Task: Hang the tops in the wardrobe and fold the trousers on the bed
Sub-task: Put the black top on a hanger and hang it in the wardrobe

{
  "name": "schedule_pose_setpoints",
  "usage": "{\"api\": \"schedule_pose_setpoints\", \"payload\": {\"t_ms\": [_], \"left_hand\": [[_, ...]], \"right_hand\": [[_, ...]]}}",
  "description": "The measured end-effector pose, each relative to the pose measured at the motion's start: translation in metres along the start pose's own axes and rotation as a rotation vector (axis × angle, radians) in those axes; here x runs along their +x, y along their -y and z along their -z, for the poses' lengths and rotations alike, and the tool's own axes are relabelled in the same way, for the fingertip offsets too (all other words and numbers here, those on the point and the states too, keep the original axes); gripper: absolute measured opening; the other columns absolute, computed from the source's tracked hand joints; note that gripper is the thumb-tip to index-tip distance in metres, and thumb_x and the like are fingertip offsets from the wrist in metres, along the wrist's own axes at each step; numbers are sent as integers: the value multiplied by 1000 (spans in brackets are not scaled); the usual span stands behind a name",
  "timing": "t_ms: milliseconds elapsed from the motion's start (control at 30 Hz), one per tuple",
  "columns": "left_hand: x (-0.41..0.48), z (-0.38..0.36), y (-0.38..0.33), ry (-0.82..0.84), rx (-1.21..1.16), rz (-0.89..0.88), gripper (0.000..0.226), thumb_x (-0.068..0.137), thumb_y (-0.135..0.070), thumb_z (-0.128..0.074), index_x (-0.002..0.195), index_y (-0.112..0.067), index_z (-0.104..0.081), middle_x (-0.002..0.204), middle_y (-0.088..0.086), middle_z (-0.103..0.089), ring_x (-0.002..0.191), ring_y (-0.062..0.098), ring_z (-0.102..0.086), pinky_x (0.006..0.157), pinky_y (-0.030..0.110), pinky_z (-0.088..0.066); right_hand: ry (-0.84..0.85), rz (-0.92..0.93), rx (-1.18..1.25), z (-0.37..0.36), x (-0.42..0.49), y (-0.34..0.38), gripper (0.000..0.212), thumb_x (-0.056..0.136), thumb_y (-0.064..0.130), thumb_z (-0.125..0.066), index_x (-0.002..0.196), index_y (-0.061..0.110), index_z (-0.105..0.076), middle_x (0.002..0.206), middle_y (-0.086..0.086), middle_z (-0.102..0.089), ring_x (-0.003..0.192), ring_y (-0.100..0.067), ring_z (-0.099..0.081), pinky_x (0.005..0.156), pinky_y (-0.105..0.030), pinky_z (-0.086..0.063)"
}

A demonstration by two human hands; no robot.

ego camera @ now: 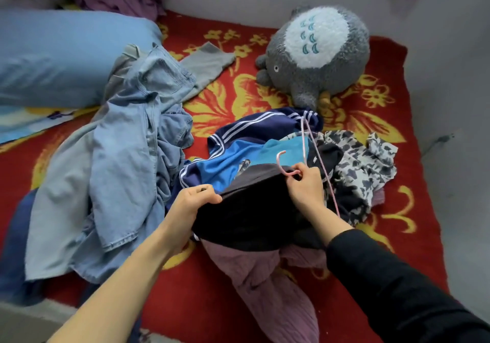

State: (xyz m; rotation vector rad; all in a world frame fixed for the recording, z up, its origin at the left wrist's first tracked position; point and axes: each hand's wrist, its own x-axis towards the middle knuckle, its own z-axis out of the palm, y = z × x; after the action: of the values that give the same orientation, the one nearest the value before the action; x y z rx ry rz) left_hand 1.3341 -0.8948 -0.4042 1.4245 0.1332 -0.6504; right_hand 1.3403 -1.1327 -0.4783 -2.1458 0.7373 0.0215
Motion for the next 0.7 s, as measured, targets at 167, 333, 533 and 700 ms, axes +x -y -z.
{"api": "schedule_pose_setpoints", "payload": {"t_ms": [167,333,533,700], "left_hand": [[-22,9,-46,-78,83,-91,28,57,-14,-64,44,-22,-41,46,-7,-34,39,5,-32,37,15,-26],[-47,12,-113,-115,183,-259,11,59,-17,-53,56,-17,-42,53,-7,-34,49,8,-30,46,22,-25],[-82,-15,-197,-299,425,-453,18,70,-21,-50,55,-16,-44,53,-2,-39,53,18,-35,51,31,-29],[-124,-43,-266,-255,452,-657,14,66,-20,-52,57,-10,-47,55,0,-33,54,14,-32,50,28,-23]], "right_hand": [[54,112,127,65,-4,65,12,56,24,-56,60,12,-57,64,-2,-54,66,-19,-49,63,-32,-36],[65,171,217,130,-27,117,6,40,21,-56,43,17,-60,59,-14,-56,63,-20,-48,62,-39,-38],[-144,322,287,214,-74,191,7,37,20,-54,40,15,-49,48,1,-39,53,-15,-35,51,-31,-27],[-319,429,367,274,-106,233,7,39,17,-54,33,16,-49,44,2,-42,50,-14,-37,48,-29,-31]]}}
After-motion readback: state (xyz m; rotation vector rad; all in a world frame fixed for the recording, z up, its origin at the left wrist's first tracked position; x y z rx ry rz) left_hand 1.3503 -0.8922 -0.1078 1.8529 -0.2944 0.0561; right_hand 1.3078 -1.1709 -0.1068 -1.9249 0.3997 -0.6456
